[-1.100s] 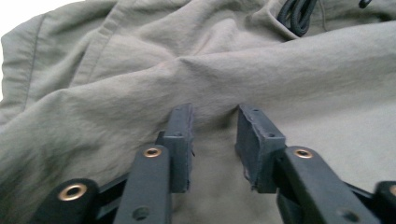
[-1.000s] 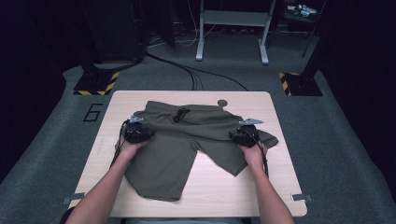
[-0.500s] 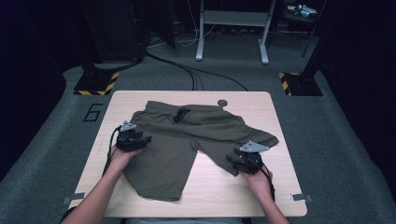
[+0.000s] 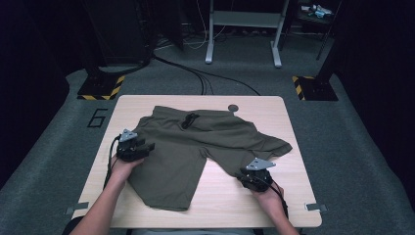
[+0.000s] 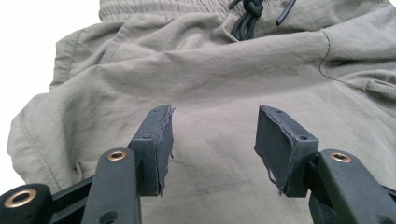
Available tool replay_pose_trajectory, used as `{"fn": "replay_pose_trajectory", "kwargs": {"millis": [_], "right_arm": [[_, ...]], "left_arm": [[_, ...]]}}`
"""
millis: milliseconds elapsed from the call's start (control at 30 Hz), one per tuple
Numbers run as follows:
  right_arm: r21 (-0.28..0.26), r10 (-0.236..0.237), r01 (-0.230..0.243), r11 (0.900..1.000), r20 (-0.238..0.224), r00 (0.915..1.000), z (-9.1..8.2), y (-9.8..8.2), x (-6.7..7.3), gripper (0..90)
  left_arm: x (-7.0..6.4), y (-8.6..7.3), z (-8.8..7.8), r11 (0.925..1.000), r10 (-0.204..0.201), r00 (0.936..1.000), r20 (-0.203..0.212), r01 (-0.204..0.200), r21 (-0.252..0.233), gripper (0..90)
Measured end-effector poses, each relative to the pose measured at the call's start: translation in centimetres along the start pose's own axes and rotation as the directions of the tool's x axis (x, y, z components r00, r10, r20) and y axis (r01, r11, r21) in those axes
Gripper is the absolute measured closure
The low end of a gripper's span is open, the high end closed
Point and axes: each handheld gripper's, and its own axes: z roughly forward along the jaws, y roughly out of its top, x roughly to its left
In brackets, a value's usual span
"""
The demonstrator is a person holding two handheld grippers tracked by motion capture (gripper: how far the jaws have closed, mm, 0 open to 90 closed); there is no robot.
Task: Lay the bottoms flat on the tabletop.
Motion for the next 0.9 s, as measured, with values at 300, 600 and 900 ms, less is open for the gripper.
{"fn": "replay_pose_trajectory", "kwargs": {"millis": [300,600,900], "right_arm": [[0.006,0.093,-0.093,0.996,-0.039,0.9949,-0.1,0.2,1.1,87.9],[-0.058,0.013,-0.018,0.998,-0.084,0.9964,-1.5,1.5,7.4,88.0],[-0.075,0.059,-0.074,0.994,-0.177,0.9823,-1.8,1.1,11.9,88.0]], "left_arm": [[0.1,0.1,-0.1,0.9999,-0.009,1.0000,0.001,0.009,-0.006,46.2],[0.1,0.1,-0.3,0.9999,-0.009,0.9999,-0.005,0.009,-0.007,46.4],[-0.5,0.0,0.1,0.9995,0.029,0.9996,0.005,-0.029,0.009,46.5]]}}
